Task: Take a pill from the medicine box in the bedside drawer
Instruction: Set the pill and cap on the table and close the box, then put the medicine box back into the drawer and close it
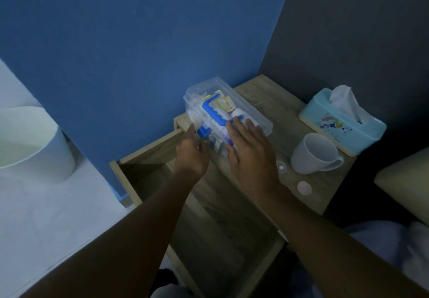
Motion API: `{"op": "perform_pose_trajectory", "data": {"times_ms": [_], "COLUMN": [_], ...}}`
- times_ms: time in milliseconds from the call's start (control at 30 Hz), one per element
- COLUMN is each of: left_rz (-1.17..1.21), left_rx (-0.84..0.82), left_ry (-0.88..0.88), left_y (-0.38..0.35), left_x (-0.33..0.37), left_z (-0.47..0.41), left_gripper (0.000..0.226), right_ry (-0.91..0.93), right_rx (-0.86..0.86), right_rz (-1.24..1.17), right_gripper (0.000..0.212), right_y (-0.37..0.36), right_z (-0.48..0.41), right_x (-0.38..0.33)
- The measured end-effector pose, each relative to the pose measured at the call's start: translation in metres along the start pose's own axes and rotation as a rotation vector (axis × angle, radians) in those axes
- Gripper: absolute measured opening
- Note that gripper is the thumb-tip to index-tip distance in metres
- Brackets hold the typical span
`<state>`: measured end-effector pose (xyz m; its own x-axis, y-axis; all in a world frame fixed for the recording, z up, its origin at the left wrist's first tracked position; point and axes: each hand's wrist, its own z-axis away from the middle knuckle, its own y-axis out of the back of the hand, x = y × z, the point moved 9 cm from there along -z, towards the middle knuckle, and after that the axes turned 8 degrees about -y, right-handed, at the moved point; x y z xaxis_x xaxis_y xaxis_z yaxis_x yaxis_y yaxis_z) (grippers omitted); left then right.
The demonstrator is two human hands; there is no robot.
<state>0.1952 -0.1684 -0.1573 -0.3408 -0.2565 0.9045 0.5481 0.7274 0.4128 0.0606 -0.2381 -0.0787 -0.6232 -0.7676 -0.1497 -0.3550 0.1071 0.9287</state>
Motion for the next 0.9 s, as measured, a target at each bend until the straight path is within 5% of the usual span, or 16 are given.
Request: {"op": "perform_pose_trajectory", "data": {"times_ms": [467, 733, 900], "left_rz": [0.167, 0.277, 0.377], "left_rx": [0.304, 0.286, 0.364], "left_ry": [0.063, 0.007, 0.025], "left_y": [0.025, 0.015, 0.013], "left_x": [0.009, 0.031, 0.028], "left_z": [0.001, -0.003, 0.002], "left_gripper": [0.049, 0.040, 0.053], "right_ry": [-0.008, -0.006, -0.015], "right_rx": [0.033, 0.022, 0.025], "right_rz": [0.035, 0.044, 0.009], "right_gripper": [0.055, 0.061, 0.059], "right_y": [-0.001, -0.004, -0.006], "right_z": [-0.001, -0.001, -0.001], "right_x": [-0.002, 0.001, 0.003]}}
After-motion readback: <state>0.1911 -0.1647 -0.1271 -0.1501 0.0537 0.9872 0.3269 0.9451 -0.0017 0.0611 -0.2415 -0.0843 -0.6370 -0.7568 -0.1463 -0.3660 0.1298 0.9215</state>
